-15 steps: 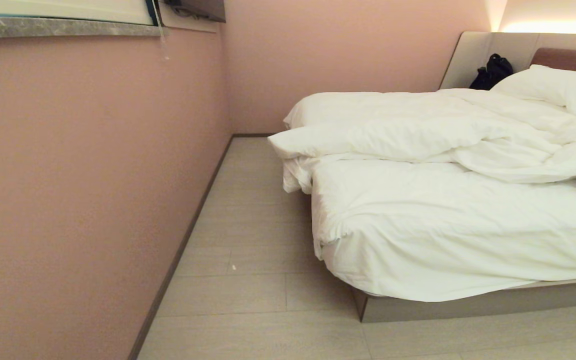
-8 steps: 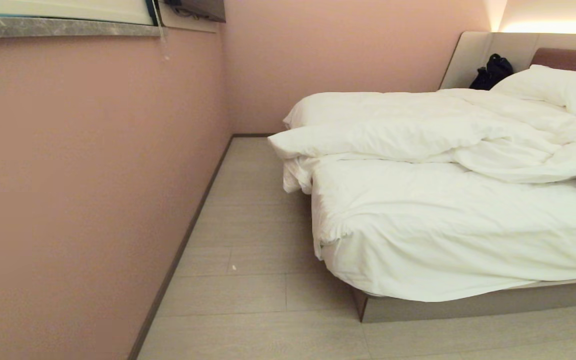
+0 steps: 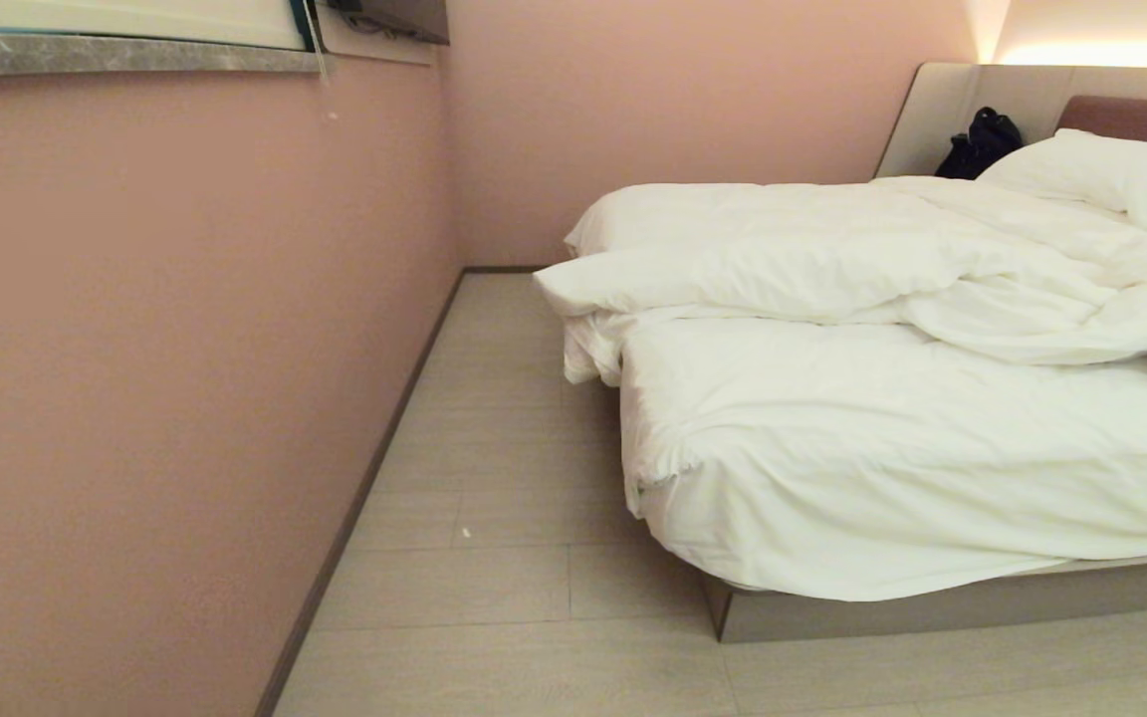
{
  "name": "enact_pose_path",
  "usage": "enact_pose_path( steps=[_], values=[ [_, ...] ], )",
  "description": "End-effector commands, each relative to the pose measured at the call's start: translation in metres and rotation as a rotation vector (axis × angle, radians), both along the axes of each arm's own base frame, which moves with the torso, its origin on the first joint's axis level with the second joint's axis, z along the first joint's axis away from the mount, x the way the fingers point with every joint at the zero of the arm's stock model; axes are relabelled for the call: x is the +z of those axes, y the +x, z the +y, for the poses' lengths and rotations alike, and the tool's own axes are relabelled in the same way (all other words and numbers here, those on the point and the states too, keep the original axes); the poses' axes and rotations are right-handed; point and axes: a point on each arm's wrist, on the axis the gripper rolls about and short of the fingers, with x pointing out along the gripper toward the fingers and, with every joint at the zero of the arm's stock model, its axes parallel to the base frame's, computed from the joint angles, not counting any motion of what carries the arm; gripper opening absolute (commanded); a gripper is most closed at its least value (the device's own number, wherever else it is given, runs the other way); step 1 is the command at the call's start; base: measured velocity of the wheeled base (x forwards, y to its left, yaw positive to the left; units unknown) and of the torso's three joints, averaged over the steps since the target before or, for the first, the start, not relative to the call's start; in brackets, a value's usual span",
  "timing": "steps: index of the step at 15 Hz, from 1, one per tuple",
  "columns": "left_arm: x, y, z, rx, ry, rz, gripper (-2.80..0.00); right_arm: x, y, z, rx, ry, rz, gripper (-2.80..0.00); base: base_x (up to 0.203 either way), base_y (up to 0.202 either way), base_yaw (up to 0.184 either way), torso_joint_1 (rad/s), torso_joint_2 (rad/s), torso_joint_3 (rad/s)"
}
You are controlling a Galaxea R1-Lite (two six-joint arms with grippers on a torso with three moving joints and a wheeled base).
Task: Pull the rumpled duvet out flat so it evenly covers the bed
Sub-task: Hold the folded corner of the quilt
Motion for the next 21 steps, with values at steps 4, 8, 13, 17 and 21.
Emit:
enact_pose_path(
  steps=[4, 8, 13, 17, 21],
  values=[
    [-0.0002, 0.0, 0.0, 0.001, -0.001, 0.001, -2.8, 0.0, 0.0, 0.0, 0.001, 0.0, -0.001, -2.8, 0.0, 0.0, 0.0, 0.0, 0.0, 0.0],
    [-0.0002, 0.0, 0.0, 0.001, -0.001, 0.001, -2.8, 0.0, 0.0, 0.0, 0.002, 0.0, -0.001, -2.8, 0.085, 0.0, 0.001, 0.003, 0.0, 0.001],
    [-0.0002, 0.0, 0.0, 0.001, -0.002, 0.001, -2.8, 0.0, 0.0, 0.0, 0.001, 0.0, -0.001, -2.8, 0.198, 0.0, 0.001, 0.004, 0.0, 0.003],
    [-0.0002, 0.0, 0.0, 0.001, -0.002, 0.001, -2.8, 0.0, 0.0, 0.0, 0.001, 0.0, -0.001, -2.8, 0.195, 0.0, 0.0, 0.003, 0.01, 0.003],
    [-0.0002, 0.0, 0.0, 0.002, -0.004, 0.001, -2.8, 0.0, 0.0, 0.0, 0.001, 0.0, -0.001, -2.8, 0.117, 0.0, -0.001, 0.005, 0.0, 0.0]
  ],
)
